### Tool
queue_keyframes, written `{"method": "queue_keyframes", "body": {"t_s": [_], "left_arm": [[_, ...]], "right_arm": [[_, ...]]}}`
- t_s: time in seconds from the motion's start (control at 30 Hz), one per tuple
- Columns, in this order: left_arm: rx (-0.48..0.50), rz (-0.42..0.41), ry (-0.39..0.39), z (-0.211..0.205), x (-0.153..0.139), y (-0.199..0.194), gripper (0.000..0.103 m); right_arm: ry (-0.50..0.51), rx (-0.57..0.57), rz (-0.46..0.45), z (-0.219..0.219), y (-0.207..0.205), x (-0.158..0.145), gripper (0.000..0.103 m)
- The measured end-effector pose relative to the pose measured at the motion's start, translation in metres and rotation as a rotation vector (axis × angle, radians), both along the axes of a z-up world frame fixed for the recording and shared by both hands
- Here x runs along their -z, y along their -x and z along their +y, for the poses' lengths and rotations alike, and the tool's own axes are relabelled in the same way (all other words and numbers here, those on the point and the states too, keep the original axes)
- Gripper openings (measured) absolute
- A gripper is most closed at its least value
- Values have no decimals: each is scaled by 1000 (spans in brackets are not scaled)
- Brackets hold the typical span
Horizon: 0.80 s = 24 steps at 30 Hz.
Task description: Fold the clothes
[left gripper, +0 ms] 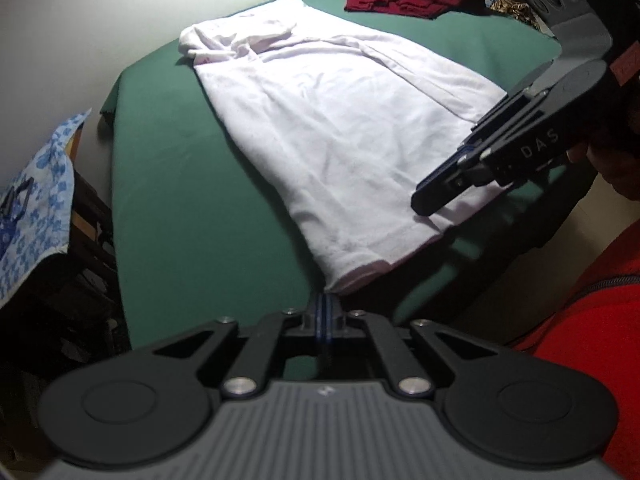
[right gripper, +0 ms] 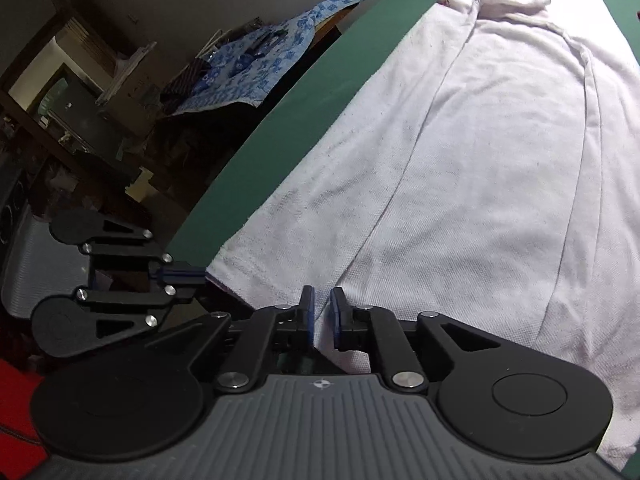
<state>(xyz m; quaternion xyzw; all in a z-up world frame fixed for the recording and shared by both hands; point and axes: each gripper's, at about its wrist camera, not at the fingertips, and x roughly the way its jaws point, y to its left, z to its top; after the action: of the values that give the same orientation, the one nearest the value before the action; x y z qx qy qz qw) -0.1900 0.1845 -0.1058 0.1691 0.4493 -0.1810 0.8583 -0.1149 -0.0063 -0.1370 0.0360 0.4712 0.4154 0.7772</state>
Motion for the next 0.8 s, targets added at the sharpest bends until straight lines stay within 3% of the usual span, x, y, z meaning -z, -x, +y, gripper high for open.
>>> {"method": "queue_keyframes", "body": {"t_s": [0.13, 0.17, 0.27, 0.33, 0.4, 0.63, 0.77, 0.8], "left_arm": [[-5, -75, 58, 7, -27, -4, 2], [0, -96, 71, 5, -32, -7, 2], [51, -105, 89, -14, -25, -24, 16], [51, -62, 114, -17, -8, -37, 17], [29, 0, 89, -18, 13, -46, 16], [83, -33, 61, -27, 17, -26, 11], [60, -61, 105, -24, 3, -30, 27], [54, -73, 113, -23, -1, -31, 31]], "right_arm": [[27, -62, -149, 1, 11, -20, 16], [18, -67, -142, 4, 10, -18, 16], [-3, -75, -121, 11, 6, -11, 17], [12, -50, -101, 11, 4, -4, 17], [27, -25, -81, 10, 1, 2, 16], [45, 127, -118, -40, 14, -12, 17], [97, 248, -181, -81, 24, -30, 22], [123, 237, -197, -84, 27, -32, 30]]}}
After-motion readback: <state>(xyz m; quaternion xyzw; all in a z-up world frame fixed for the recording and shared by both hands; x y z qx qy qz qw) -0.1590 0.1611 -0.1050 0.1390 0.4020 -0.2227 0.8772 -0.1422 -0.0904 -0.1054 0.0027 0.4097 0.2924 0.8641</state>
